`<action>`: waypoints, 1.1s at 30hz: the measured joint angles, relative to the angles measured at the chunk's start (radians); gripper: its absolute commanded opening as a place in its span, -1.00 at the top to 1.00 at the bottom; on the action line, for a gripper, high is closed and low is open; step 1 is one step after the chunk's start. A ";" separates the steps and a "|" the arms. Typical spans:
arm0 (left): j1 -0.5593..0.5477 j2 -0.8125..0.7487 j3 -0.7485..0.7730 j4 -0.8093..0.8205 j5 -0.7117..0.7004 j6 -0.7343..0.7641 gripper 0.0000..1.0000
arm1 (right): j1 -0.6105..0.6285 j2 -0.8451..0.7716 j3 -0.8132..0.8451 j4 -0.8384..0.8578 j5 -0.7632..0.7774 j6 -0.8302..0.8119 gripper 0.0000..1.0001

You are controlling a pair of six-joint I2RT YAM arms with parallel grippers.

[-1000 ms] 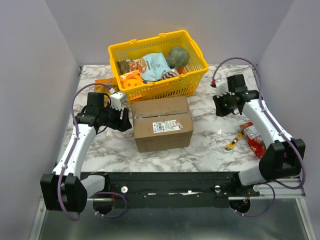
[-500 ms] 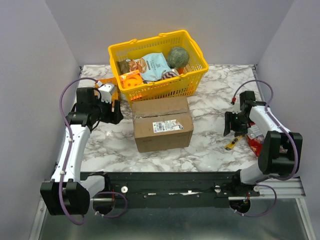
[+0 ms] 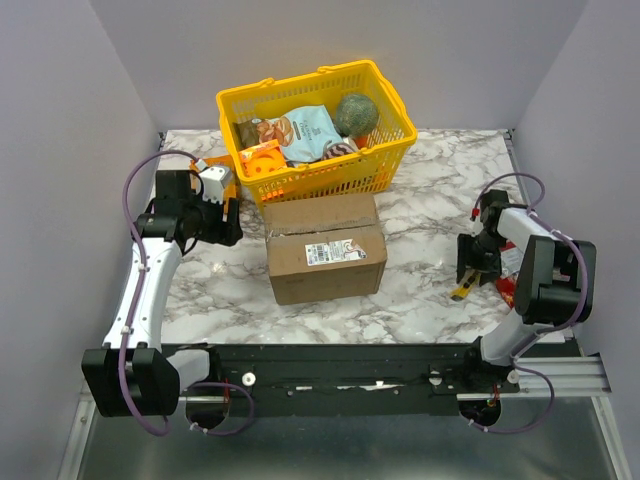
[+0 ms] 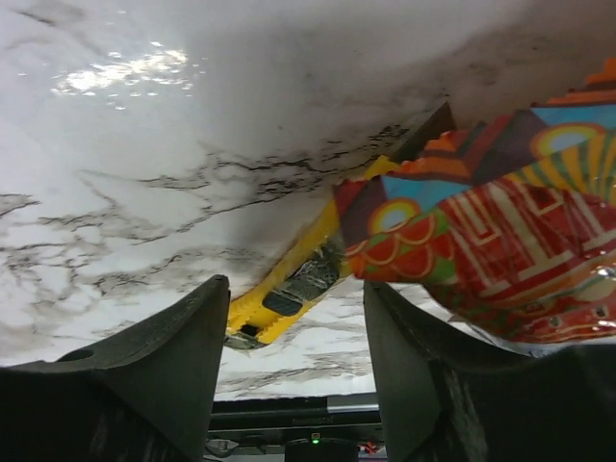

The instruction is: Unpack the express box

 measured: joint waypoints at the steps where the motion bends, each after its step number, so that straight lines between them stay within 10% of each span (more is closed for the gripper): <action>1: 0.000 0.003 0.005 -0.002 -0.001 0.002 -0.53 | -0.003 0.005 -0.002 0.000 0.008 0.002 -0.24; 16: 0.001 0.026 0.018 0.000 -0.003 0.011 -0.53 | 0.021 0.035 0.019 0.025 -0.079 -0.143 0.73; 33: -0.055 0.069 0.227 0.034 0.222 0.046 -0.53 | 0.447 -0.294 0.417 -0.033 -0.200 -0.406 0.81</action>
